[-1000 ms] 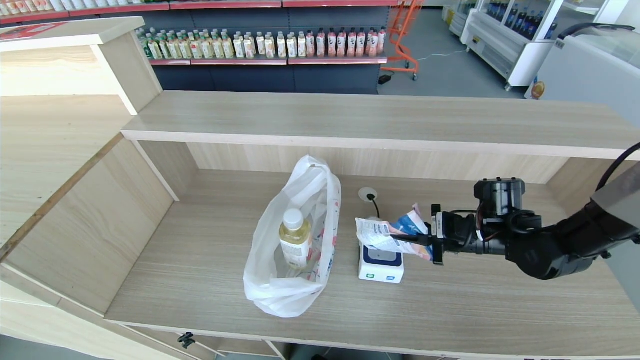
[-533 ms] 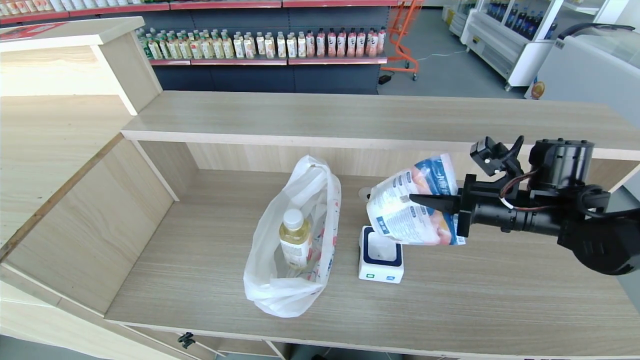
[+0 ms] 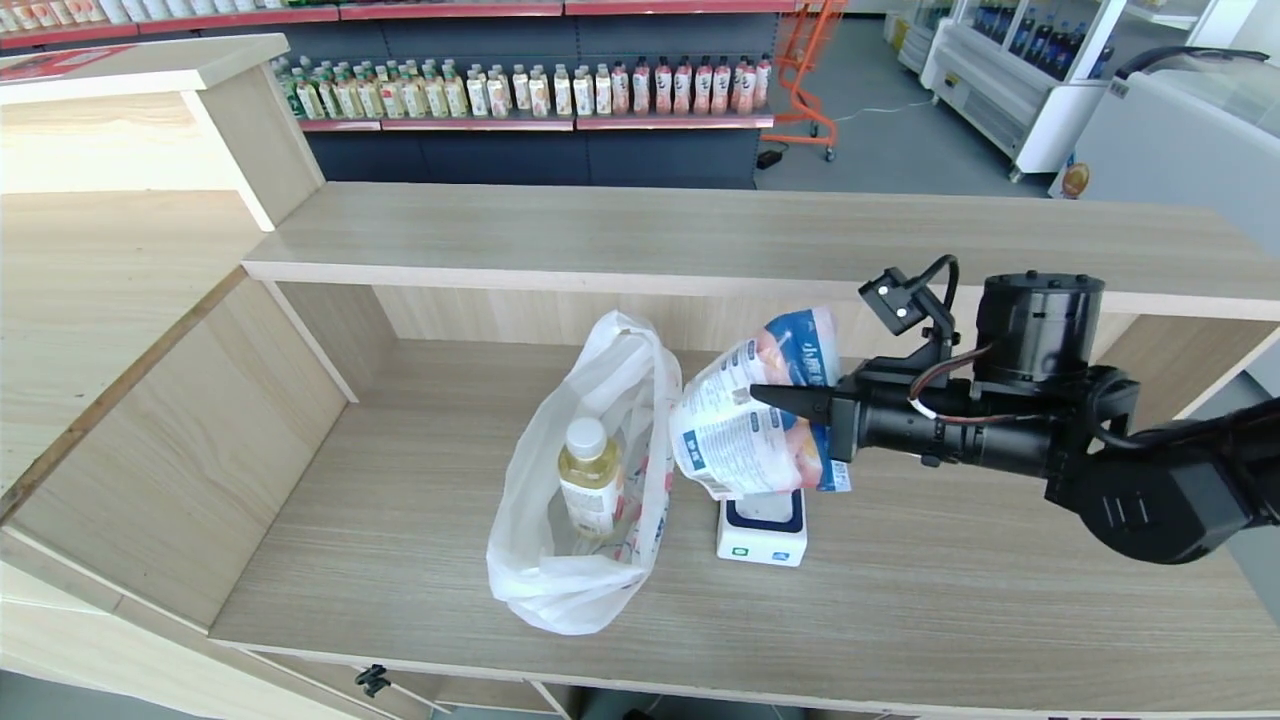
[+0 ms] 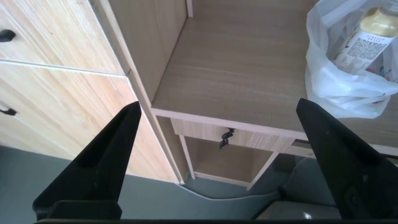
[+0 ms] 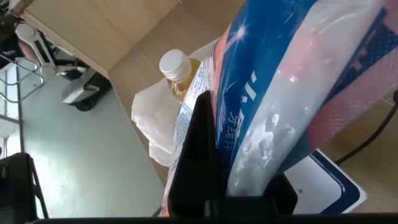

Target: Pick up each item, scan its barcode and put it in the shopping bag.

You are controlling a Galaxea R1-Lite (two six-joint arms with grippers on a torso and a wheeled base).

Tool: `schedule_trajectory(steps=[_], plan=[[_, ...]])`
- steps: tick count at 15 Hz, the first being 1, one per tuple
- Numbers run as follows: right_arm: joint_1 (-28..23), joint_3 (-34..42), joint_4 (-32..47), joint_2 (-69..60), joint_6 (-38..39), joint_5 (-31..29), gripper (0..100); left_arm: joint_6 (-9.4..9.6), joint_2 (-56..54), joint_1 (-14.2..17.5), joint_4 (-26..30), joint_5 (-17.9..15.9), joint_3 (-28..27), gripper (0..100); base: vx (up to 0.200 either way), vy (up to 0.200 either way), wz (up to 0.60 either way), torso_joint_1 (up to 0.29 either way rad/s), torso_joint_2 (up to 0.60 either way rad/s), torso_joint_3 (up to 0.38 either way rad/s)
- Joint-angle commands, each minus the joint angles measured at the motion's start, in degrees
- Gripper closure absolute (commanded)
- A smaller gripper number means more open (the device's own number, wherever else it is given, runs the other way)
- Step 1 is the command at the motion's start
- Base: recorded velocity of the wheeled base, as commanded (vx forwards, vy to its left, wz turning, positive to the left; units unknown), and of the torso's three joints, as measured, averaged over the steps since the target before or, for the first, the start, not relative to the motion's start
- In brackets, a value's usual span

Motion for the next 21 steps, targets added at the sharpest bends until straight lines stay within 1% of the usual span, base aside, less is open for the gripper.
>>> schedule_trajectory(steps=[1,4,7,13,15,19,21], plan=[[1.8,-8.6,-0.1,10.1,-0.1,-1.0,100,0.00,0.0,0.0,0.0,0.0,0.0,0,0.000,0.000,0.00,0.000,0.00,0.000],[2.2,-16.1,0.0,17.4,-1.6,-3.9,100,0.00,0.0,0.0,0.0,0.0,0.0,0,0.000,0.000,0.00,0.000,0.00,0.000],[3.2,-21.2,0.1,21.6,-1.6,-3.9,100,0.00,0.0,0.0,0.0,0.0,0.0,0,0.000,0.000,0.00,0.000,0.00,0.000],[3.9,-28.2,0.2,27.6,-1.8,-3.9,100,0.00,0.0,0.0,0.0,0.0,0.0,0,0.000,0.000,0.00,0.000,0.00,0.000],[4.0,-29.0,0.2,28.6,-2.1,-3.9,100,0.00,0.0,0.0,0.0,0.0,0.0,0,0.000,0.000,0.00,0.000,0.00,0.000],[4.1,-26.9,0.0,29.5,-8.2,-3.5,100,0.00,0.0,0.0,0.0,0.0,0.0,0,0.000,0.000,0.00,0.000,0.00,0.000],[4.1,-27.0,0.0,29.8,-8.7,-3.2,100,0.00,0.0,0.0,0.0,0.0,0.0,0,0.000,0.000,0.00,0.000,0.00,0.000]])
